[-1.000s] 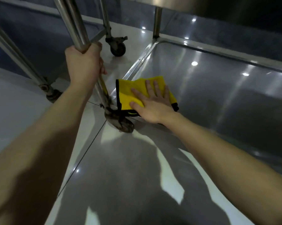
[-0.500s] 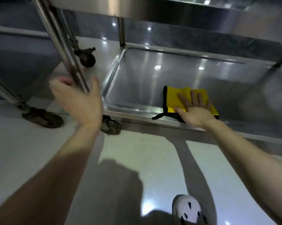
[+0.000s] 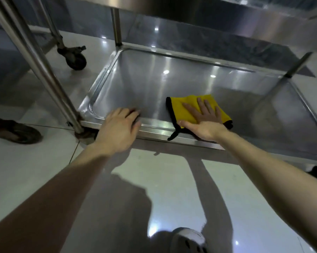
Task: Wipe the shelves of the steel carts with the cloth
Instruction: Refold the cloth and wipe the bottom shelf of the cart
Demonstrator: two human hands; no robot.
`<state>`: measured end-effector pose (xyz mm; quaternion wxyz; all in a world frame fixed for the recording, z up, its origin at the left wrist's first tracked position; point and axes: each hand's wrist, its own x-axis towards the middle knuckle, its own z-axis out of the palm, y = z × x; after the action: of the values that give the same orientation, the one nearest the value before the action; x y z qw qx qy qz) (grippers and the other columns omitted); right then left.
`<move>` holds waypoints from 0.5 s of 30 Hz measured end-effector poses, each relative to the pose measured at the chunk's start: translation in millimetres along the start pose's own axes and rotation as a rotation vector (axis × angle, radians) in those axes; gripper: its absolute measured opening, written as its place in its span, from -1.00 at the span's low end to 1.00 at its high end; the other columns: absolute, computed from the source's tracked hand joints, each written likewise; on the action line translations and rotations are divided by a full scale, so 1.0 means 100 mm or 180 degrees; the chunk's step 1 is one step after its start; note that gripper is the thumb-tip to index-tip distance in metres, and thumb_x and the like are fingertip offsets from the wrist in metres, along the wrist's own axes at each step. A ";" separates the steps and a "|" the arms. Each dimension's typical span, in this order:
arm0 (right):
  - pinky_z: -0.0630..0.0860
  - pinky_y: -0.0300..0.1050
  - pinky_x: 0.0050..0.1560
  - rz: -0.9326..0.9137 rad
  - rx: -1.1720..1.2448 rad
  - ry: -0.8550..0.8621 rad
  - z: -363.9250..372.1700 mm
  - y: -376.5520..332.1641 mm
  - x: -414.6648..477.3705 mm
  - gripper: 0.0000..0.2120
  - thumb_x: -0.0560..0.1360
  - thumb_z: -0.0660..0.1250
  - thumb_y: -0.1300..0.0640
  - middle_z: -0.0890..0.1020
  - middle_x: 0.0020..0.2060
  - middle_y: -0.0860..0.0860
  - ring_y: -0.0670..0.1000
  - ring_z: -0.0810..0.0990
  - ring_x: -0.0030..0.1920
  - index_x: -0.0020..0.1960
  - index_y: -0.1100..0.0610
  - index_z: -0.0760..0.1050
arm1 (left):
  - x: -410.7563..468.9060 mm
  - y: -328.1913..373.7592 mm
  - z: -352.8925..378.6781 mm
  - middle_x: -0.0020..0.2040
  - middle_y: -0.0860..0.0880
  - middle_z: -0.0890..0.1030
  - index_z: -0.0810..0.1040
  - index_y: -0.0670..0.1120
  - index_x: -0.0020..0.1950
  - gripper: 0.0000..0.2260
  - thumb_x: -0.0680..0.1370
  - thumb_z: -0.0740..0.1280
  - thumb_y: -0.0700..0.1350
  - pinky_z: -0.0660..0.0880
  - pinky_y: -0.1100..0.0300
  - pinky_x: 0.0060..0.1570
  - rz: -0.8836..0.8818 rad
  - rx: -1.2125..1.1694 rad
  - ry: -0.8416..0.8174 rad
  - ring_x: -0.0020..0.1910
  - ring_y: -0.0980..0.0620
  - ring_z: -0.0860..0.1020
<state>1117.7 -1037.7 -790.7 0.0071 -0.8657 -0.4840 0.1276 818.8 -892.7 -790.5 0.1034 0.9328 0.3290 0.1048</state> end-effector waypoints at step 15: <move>-0.36 0.53 0.54 -0.0673 -0.0124 -0.0099 -0.22 -1.49 1.93 0.03 0.29 -0.19 -0.77 -0.21 0.75 0.06 0.25 -0.28 0.72 0.69 -0.39 -0.14 | -0.07 0.07 0.10 0.58 -0.05 0.49 0.49 -0.09 0.60 -0.52 0.74 0.10 0.05 0.29 -0.10 0.54 -0.0031 0.0229 0.0237 0.53 -0.13 0.44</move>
<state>1094.9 -793.8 -790.5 -0.0038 -0.8077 -0.5751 0.1302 820.6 -903.3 -799.5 0.0580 0.9297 0.3407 0.1271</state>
